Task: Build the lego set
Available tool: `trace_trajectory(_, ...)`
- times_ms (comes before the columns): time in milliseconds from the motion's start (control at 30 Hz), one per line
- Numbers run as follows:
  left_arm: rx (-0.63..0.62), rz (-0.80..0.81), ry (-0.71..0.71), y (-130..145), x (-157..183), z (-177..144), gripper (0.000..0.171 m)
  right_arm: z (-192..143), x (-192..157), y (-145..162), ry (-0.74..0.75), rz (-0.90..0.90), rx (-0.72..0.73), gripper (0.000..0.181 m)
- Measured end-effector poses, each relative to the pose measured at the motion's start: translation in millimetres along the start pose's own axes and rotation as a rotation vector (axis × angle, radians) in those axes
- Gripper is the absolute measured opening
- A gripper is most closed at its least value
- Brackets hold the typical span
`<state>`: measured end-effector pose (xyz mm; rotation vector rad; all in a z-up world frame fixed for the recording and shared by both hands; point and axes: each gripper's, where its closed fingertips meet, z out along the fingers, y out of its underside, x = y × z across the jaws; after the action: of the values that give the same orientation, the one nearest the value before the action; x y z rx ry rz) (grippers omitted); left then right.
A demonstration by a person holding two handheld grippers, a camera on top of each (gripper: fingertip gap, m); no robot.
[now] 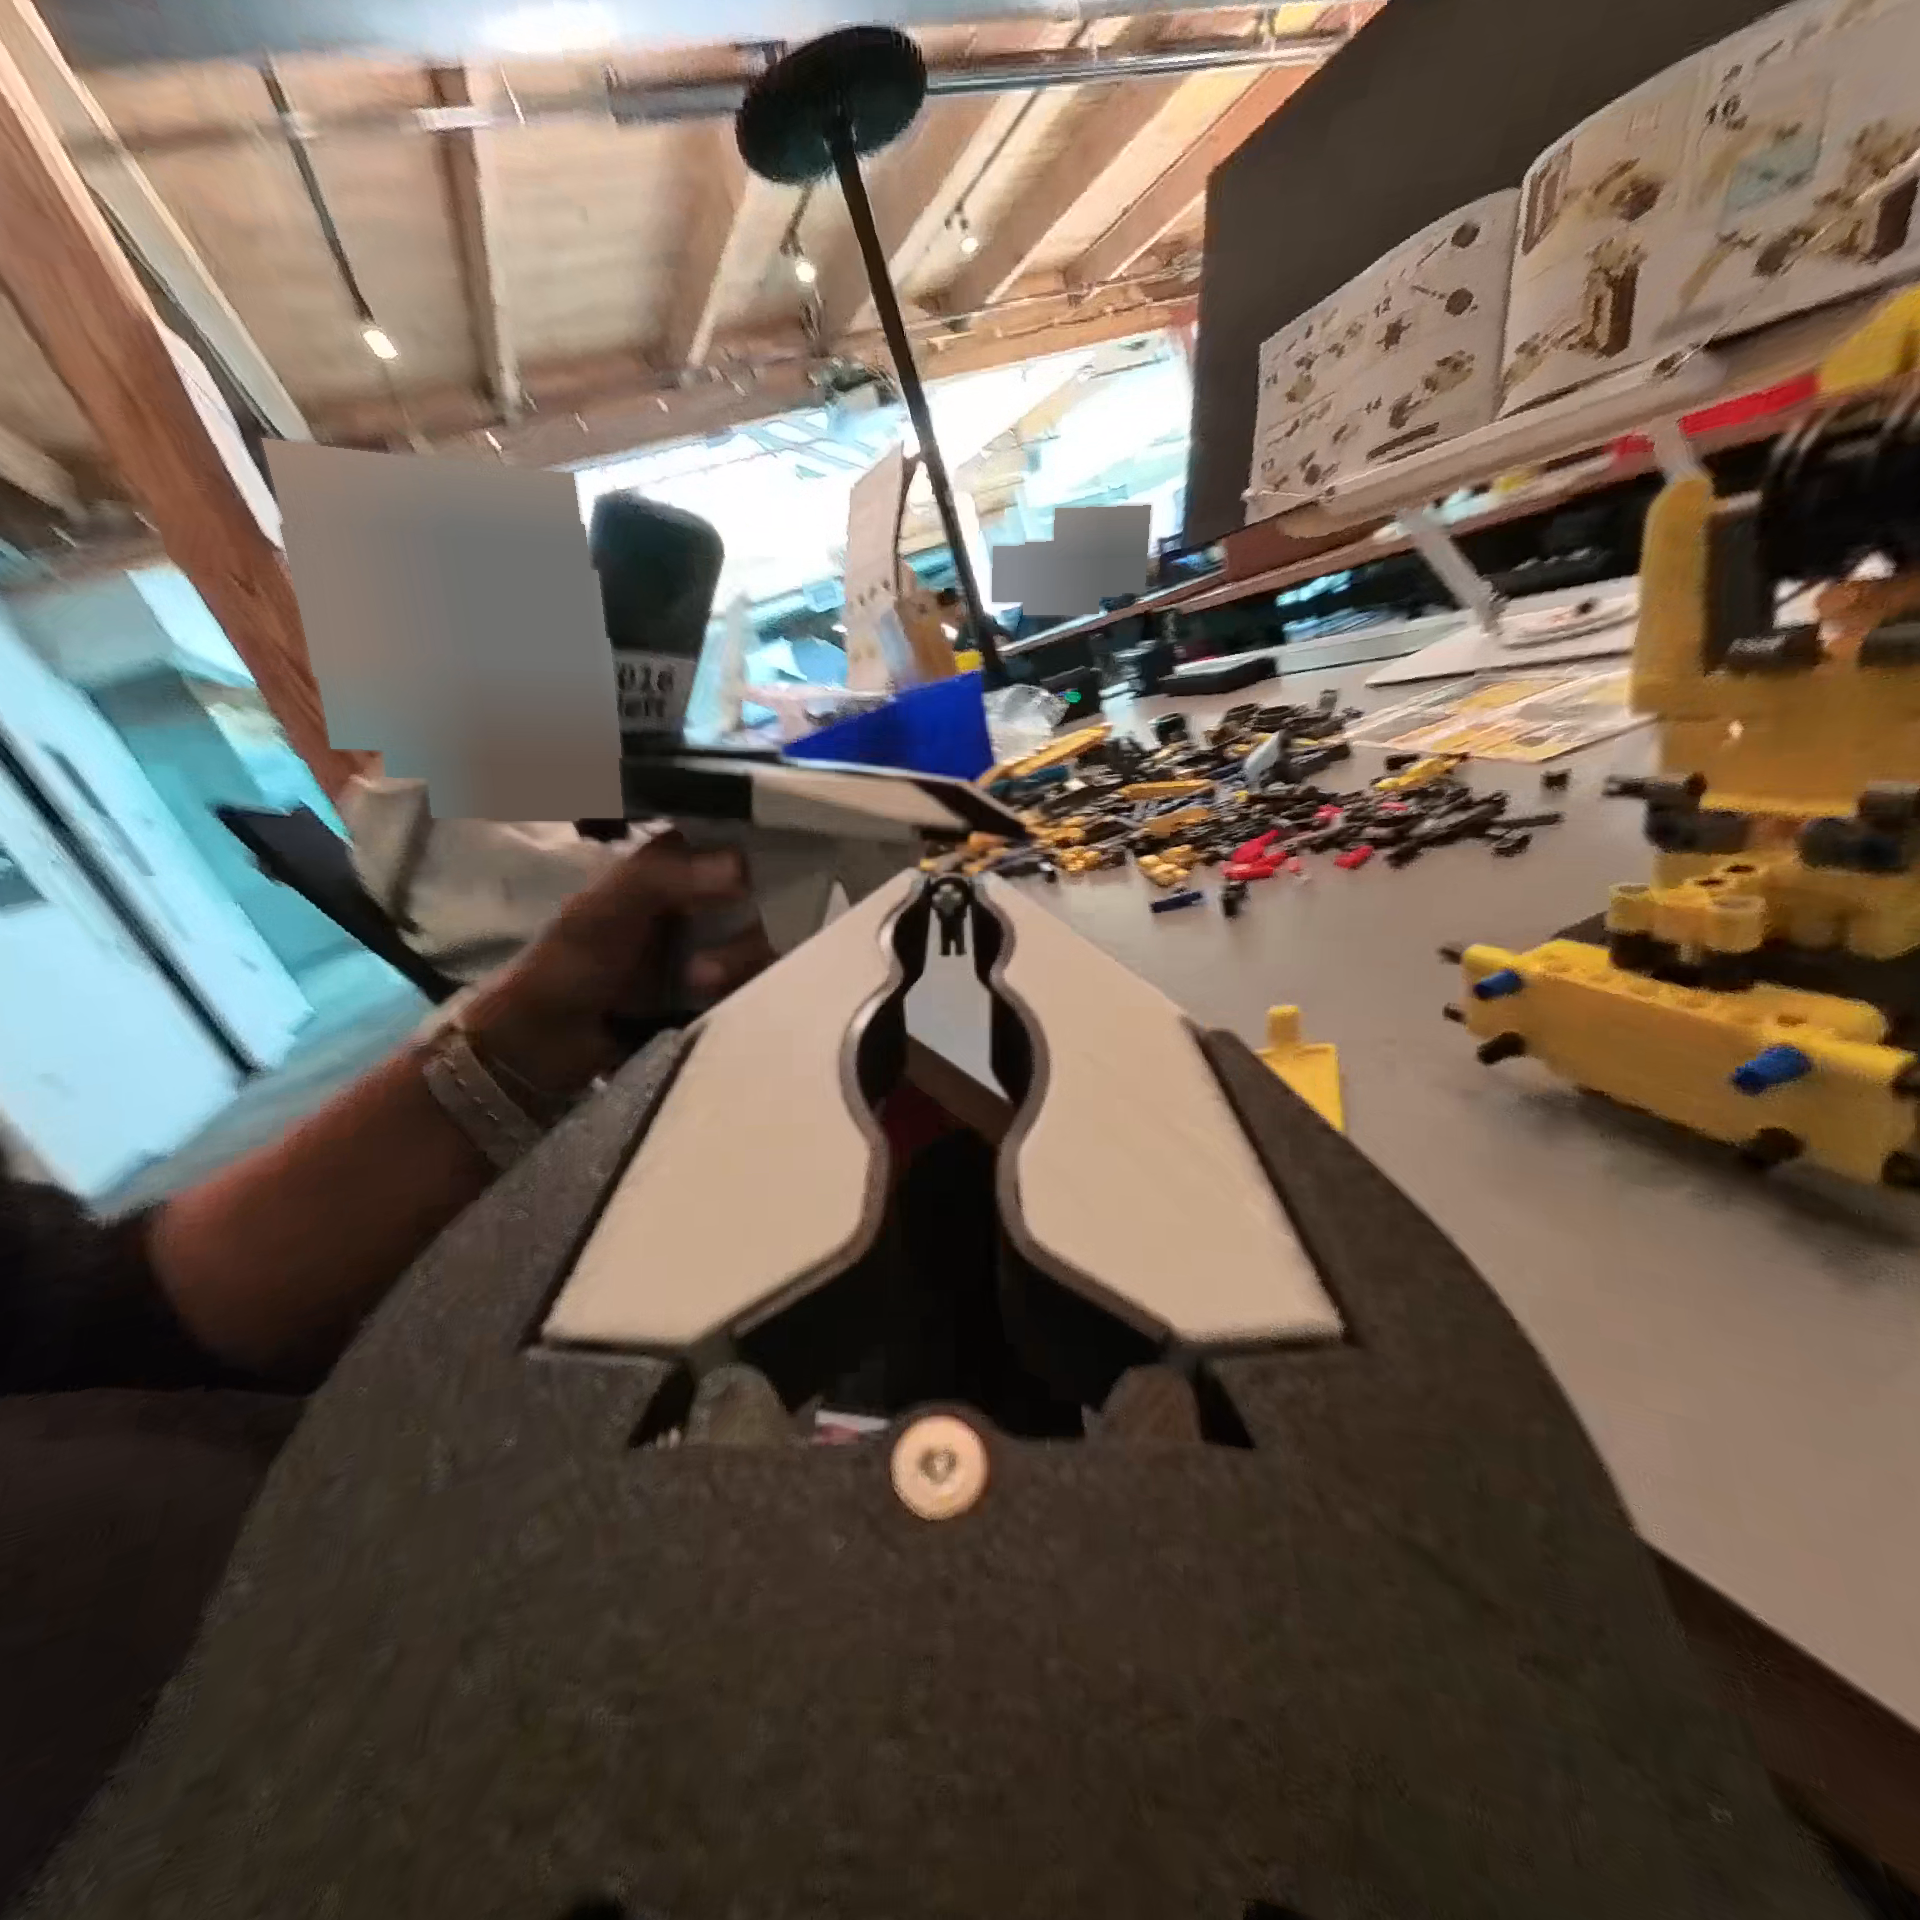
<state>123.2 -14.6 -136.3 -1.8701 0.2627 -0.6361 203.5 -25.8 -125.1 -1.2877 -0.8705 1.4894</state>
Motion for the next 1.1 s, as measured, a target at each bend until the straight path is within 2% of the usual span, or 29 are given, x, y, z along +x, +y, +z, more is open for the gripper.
trace_trajectory(100,-0.033,0.103,0.032,14.3,23.7,2.0,0.025,-9.7,3.8,-11.2,-0.054,0.169,0.049,0.006)
trace_trajectory(167,-0.049,0.164,0.015,22.6,34.2,4.4,0.025,-18.2,9.5,-17.8,-0.042,0.211,0.106,0.006)
trace_trajectory(300,-0.06,0.225,-0.013,19.7,50.7,13.9,0.025,-26.5,0.9,-10.7,-0.016,0.193,0.07,0.007)
trace_trajectory(400,-0.069,0.263,0.045,20.6,68.2,20.6,0.025,-29.3,-7.2,-12.1,0.004,0.144,0.052,0.006)
trace_trajectory(567,-0.171,0.335,-0.012,37.9,51.8,29.8,0.021,-36.6,-0.5,-14.0,0.066,0.107,-0.005,0.006)
trace_trajectory(733,-0.138,0.338,0.056,24.8,44.6,39.3,0.02,-40.5,25.8,-29.3,0.171,-0.016,-0.087,0.007)
trace_trajectory(800,-0.138,0.329,0.135,21.0,46.4,45.5,0.017,-33.5,35.3,-33.7,0.175,-0.1,-0.188,0.007)
trace_trajectory(867,-0.13,0.345,0.173,13.2,43.9,51.2,0.016,-30.4,53.5,-51.0,0.252,-0.212,-0.268,0.007)
trace_trajectory(933,-0.127,0.376,0.172,1.9,37.5,56.1,0.015,-23.9,61.1,-81.7,0.285,-0.319,-0.236,0.007)
trace_trajectory(1000,-0.15,0.371,0.214,-6.6,37.6,60.0,0.015,-12.6,60.0,-103.0,0.244,-0.352,-0.193,0.007)
trace_trajectory(1100,-0.106,0.305,0.327,-21.7,46.5,62.3,0.015,-2.9,64.4,-97.5,0.198,-0.272,-0.221,0.007)
